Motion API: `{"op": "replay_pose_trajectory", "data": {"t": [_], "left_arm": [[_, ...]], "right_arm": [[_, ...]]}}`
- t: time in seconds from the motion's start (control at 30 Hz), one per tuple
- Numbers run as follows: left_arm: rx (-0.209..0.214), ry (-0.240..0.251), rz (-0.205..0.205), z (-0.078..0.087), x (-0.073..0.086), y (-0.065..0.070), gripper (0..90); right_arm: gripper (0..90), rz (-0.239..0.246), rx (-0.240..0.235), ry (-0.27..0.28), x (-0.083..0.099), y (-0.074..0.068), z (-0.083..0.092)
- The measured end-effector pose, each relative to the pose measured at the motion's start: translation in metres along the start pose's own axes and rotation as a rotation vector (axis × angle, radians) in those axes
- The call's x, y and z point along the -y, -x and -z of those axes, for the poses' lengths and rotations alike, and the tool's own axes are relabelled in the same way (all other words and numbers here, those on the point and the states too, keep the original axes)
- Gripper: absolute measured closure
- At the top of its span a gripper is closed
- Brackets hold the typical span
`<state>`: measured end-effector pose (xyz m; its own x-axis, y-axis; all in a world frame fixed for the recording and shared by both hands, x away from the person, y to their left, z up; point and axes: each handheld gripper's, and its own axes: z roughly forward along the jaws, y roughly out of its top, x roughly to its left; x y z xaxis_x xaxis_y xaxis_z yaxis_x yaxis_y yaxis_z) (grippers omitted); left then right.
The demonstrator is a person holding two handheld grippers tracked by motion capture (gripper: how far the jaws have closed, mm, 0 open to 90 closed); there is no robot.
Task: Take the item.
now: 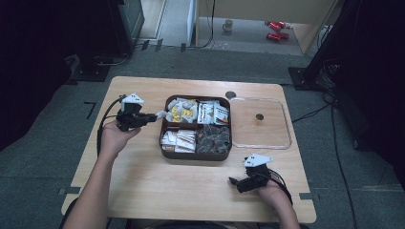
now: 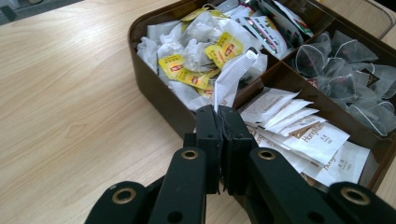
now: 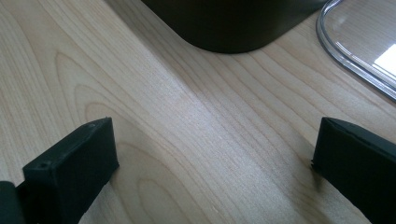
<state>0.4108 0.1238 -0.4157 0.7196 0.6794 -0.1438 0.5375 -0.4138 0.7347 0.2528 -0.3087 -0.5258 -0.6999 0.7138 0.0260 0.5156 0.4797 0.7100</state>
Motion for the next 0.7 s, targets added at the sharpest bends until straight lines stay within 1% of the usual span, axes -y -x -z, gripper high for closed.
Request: {"op": "replay_pose_trajectory", "data": {"t": [0.07,0.13,0.27,0.5,0.7], "left_arm": [[-0.008,0.002,0.003,0.002,0.002,-0.003,88.5],[-0.013,0.006,0.016,0.003,0.004,-0.005,88.5],[-0.032,-0.004,0.023,0.002,0.008,-0.011,88.5],[-0.058,-0.028,0.052,-0.002,0.019,-0.024,88.5],[-0.071,-0.061,0.076,-0.011,0.026,-0.034,88.5]], "right_arm": [[0.0,0.001,0.000,0.000,0.000,0.000,0.000],[0.0,0.001,0.000,0.000,0.000,0.000,0.000],[0.0,0.001,0.000,0.000,0.000,0.000,0.000],[0.0,0.001,-0.001,0.000,0.000,0.000,0.000],[0.0,0.001,0.000,0.001,0.000,0.000,0.000]]}}
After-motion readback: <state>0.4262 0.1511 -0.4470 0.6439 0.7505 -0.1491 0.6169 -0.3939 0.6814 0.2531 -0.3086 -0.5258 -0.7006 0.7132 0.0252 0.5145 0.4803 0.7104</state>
